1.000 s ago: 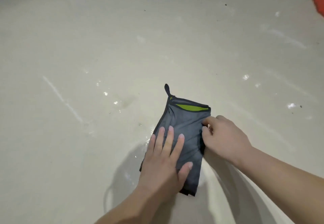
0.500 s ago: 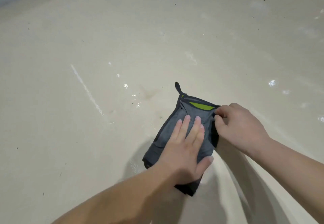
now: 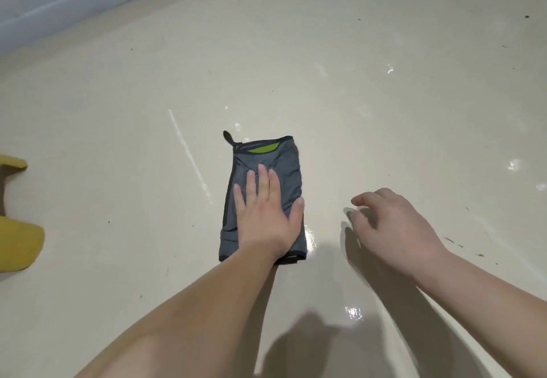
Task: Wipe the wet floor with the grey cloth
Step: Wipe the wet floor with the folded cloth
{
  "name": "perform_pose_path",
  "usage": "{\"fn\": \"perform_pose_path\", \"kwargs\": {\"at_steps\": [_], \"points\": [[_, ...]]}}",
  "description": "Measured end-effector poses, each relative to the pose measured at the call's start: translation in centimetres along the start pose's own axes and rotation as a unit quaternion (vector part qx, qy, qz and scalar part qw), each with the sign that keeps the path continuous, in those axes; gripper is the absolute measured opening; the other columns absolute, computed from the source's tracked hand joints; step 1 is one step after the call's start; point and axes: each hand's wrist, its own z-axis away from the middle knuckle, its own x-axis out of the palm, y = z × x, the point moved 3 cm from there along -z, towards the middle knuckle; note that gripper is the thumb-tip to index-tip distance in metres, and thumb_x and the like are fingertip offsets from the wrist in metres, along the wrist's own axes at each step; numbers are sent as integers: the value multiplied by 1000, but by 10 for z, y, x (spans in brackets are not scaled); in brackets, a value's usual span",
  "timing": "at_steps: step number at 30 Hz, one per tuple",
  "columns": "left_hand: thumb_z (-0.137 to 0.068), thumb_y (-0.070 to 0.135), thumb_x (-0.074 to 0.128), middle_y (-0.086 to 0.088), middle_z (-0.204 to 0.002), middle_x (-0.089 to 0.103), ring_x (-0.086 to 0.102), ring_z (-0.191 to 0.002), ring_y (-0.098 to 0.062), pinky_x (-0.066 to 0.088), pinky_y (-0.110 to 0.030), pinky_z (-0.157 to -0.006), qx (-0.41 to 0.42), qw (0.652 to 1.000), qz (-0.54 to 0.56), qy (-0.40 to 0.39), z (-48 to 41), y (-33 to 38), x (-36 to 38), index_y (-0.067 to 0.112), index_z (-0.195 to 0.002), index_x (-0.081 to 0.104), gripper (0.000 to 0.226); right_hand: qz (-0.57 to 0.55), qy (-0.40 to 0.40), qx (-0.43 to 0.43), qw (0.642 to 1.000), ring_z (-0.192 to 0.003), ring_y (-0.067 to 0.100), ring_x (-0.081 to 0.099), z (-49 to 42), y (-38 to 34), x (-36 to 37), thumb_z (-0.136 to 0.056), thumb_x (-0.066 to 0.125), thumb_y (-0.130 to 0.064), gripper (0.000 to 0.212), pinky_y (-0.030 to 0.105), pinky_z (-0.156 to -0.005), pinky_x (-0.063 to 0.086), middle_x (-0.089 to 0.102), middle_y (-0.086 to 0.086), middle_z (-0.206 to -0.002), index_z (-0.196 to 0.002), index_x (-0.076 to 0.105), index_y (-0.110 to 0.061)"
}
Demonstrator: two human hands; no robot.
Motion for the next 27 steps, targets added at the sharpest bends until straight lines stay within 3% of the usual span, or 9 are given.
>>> {"fn": "perform_pose_path", "kwargs": {"at_steps": [4, 8, 13, 17, 21, 24, 27], "points": [[-101, 65, 15, -10, -172, 1, -5, -158, -28, 3, -57, -126, -60, 996, 45, 42, 72, -13, 11, 12, -163, 11, 82, 0, -34, -30, 999, -121, 16, 50, -6, -28, 22, -102, 47, -37, 33, 41, -95, 49, 55, -7, -123, -131, 61, -29], [-101, 57, 31, -13, -171, 13, 8, -158, -34, 10, -59, -123, 10, 998, 54, 23, 142, -5, 32, 8, -160, 26, 78, 30, -44, -69, 996, -119, 17, 50, -12, -56, 35, -102, 46, -36, 33, 39, -91, 51, 57, -5, -120, -129, 63, -27], [-90, 48, 47, -25, -161, 33, 26, -152, -43, 10, -63, -118, 82, 996, -26, 22, 144, -19, 29, 2, -148, 49, 74, 33, -64, -91, 993, -118, 18, 53, -25, -91, 42, -101, 46, -36, 33, 39, -91, 51, 58, -4, -120, -127, 64, -26], [-93, 49, 44, -24, -167, 16, 9, -154, -49, 6, -62, -119, 73, 997, -16, -3, 134, -15, 28, 2, -156, 33, 80, 26, -56, -77, 995, -121, 21, 54, -33, -111, 44, -101, 44, -33, 35, 40, -91, 51, 58, -1, -127, -129, 63, -25], [-100, 58, 31, -4, -172, -10, -21, -155, -35, -4, -59, -123, 143, 989, 20, -18, 107, -24, 25, 14, -164, 8, 81, 71, -39, -51, 995, -119, 24, 53, -36, -101, 45, -99, 42, -32, 34, 38, -83, 49, 60, 0, -123, -125, 62, -25], [-97, 58, 40, 7, -172, 3, -11, -158, -27, 1, -54, -126, 225, 974, 11, 7, 61, -37, 9, 25, -163, 19, 77, 8, -10, -22, 1000, -114, 30, 56, -30, -84, 43, -95, 46, -28, 34, 41, -84, 51, 66, 5, -120, -126, 59, -21], [-98, 60, 35, 11, -172, -3, -16, -157, -18, -9, -45, -127, 258, 966, -8, -26, 4, -46, -4, 34, -163, 11, 74, -61, 7, -7, 998, -126, 30, 52, -15, -79, 46, -97, 51, -21, 48, 42, -94, 48, 62, 5, -134, -145, 46, -20]]}}
